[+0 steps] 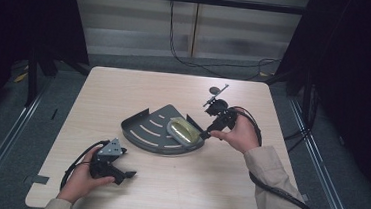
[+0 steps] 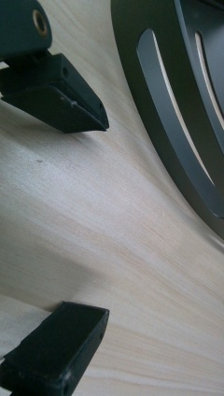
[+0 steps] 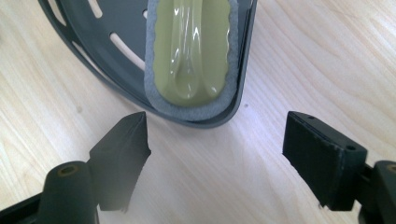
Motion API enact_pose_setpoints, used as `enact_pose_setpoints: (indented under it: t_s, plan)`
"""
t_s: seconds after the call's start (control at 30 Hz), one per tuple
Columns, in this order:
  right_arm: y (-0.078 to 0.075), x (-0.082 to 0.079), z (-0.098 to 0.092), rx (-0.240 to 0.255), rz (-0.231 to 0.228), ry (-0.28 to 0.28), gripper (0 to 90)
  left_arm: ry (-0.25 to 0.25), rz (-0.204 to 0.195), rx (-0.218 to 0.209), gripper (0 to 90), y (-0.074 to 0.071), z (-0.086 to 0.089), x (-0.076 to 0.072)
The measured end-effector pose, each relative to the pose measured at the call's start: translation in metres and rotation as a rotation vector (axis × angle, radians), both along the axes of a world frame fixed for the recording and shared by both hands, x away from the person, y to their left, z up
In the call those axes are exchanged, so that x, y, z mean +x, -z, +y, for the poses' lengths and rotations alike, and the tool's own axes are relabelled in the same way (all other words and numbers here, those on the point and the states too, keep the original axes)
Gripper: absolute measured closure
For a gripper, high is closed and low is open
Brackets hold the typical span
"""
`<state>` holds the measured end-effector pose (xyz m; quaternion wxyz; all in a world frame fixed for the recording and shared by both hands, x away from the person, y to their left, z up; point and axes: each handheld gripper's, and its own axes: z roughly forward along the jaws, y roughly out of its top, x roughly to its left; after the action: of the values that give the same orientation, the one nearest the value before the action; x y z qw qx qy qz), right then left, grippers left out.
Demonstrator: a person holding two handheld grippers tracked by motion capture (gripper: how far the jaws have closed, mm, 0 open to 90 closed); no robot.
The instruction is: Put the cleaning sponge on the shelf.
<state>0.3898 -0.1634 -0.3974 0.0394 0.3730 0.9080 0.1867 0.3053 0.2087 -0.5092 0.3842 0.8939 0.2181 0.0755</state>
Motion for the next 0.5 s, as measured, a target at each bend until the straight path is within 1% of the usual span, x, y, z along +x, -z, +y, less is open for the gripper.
enact_pose_setpoints:
  t_s: [0.17, 0.5]
  plan:
    - [0.004, -0.011, -0.010, 0.012, -0.003, -0.005, 22.2, 0.000, 0.000, 0.000, 8.4, 0.000, 0.000, 0.000]
    - [0.011, -0.022, -0.027, 0.009, -0.005, -0.020, 21.8, 0.000, 0.000, 0.000, 8.4, 0.000, 0.000, 0.000]
